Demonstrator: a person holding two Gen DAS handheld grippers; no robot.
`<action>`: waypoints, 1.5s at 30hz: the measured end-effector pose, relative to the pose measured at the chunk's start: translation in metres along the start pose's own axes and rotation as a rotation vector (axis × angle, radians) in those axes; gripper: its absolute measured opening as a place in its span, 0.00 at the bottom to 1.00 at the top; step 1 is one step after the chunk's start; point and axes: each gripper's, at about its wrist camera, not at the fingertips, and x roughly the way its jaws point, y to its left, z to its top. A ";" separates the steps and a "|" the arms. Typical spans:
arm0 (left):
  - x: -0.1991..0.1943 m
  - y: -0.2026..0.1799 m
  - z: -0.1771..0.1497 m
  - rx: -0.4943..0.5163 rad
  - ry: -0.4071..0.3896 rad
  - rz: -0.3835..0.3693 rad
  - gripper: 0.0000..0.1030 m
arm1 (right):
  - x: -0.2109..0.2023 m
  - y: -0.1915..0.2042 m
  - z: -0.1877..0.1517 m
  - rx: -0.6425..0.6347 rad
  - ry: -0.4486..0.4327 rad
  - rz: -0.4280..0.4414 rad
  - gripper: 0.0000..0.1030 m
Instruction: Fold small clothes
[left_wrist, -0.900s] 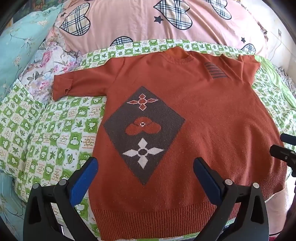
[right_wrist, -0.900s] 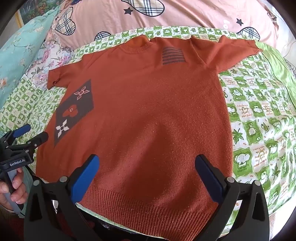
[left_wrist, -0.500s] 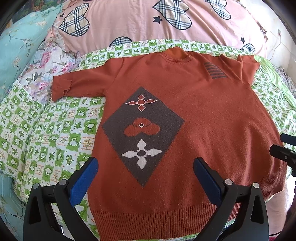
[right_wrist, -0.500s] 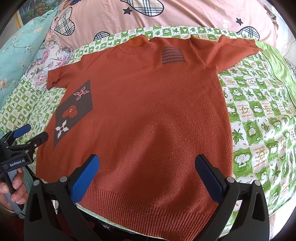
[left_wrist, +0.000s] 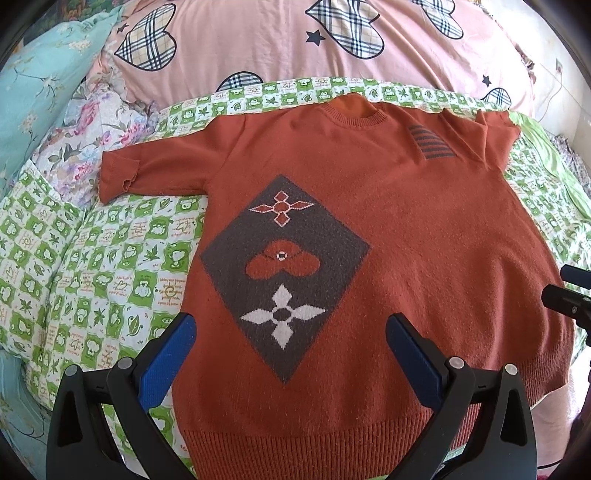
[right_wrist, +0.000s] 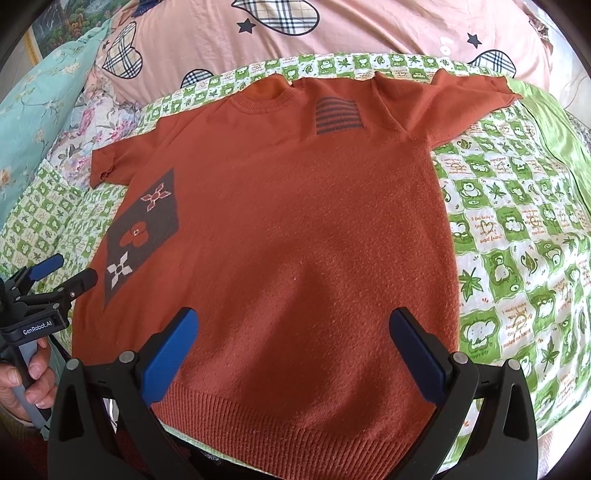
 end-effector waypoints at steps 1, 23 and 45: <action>0.001 0.000 0.001 0.000 0.000 -0.002 1.00 | 0.000 -0.001 0.001 0.000 -0.001 -0.006 1.00; 0.049 0.013 0.079 -0.071 -0.066 -0.054 1.00 | 0.024 -0.228 0.129 0.424 -0.241 0.050 0.99; 0.137 -0.045 0.100 0.028 0.103 -0.052 1.00 | 0.129 -0.443 0.303 0.625 -0.292 -0.171 0.49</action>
